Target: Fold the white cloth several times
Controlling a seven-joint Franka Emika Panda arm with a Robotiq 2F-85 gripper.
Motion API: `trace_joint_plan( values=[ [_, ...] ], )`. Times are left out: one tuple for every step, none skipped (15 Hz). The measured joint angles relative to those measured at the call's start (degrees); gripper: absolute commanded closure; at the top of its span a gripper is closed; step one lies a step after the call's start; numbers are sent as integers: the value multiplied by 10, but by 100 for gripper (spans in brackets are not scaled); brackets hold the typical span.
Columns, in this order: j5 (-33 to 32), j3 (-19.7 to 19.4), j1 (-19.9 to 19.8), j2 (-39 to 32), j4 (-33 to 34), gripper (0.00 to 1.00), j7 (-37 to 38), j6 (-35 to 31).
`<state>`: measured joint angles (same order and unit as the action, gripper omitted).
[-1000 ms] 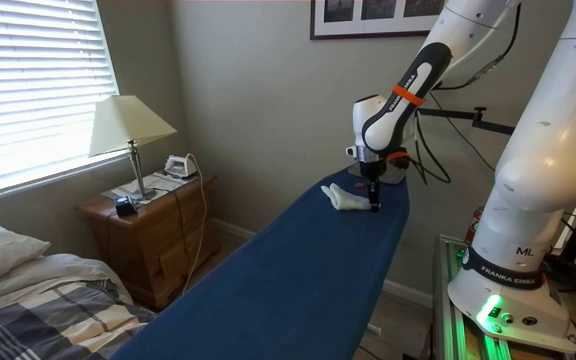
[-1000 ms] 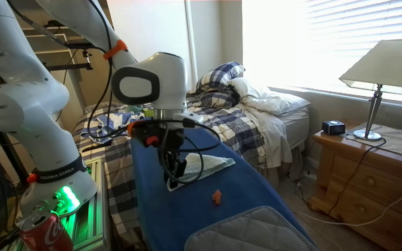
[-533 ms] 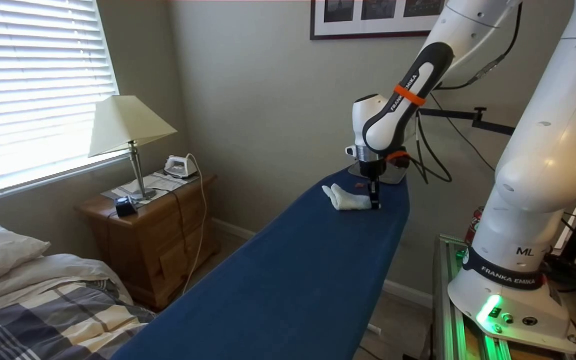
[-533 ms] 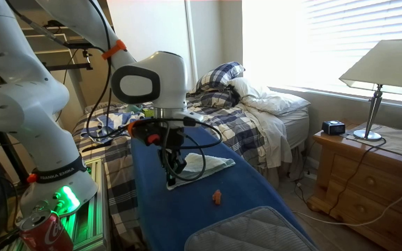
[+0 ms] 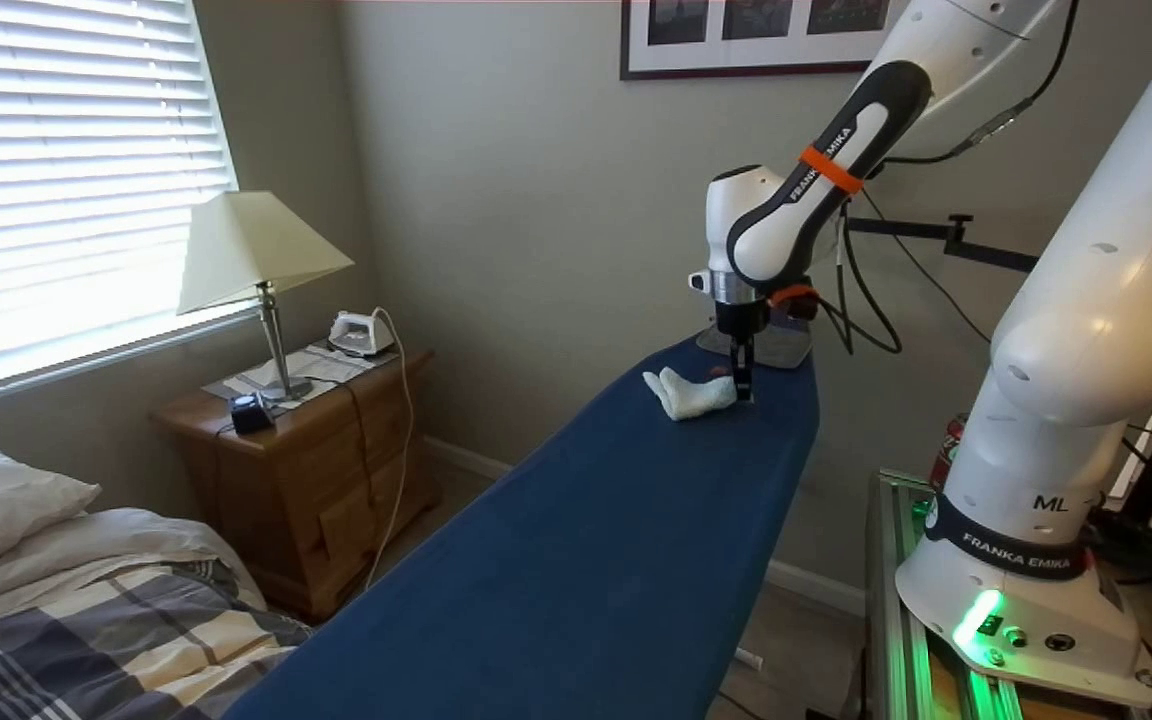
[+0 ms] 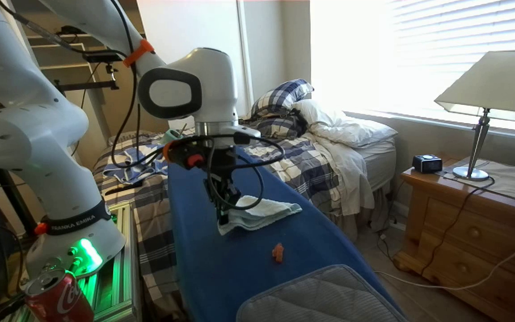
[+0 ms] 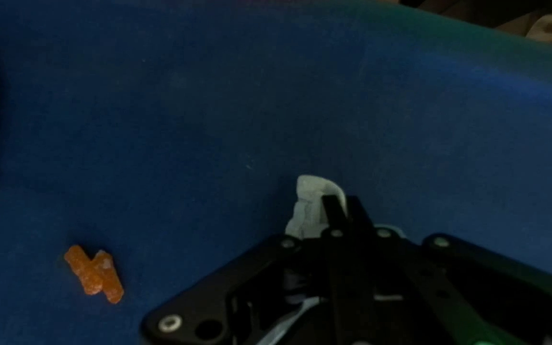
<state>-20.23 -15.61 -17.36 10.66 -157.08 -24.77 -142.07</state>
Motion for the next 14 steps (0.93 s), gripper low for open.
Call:
trace_joint_plan(
  values=[
    [1, 1, 2, 10, 0, 96, 5, 5],
    [3, 2, 3, 19, 0, 96, 11, 10],
    [5, 3, 4, 28, 0, 96, 20, 12],
    [5, 4, 5, 36, 0, 96, 29, 13],
    [5, 6, 5, 42, 0, 96, 39, 13],
    [5, 7, 5, 47, 0, 96, 50, 13],
    [5, 8, 5, 51, 0, 96, 61, 13],
    [6, 10, 5, 54, 0, 96, 74, 13],
    [6, 12, 5, 56, 0, 96, 87, 13],
    [8, 14, 5, 57, 0, 96, 99, 11],
    [9, 15, 5, 57, 0, 96, 111, 8],
    [9, 17, 5, 57, 0, 96, 122, 3],
    [9, 20, 5, 57, 0, 96, 133, -2],
    [9, 22, 5, 57, 0, 96, 144, -7]
  ],
)
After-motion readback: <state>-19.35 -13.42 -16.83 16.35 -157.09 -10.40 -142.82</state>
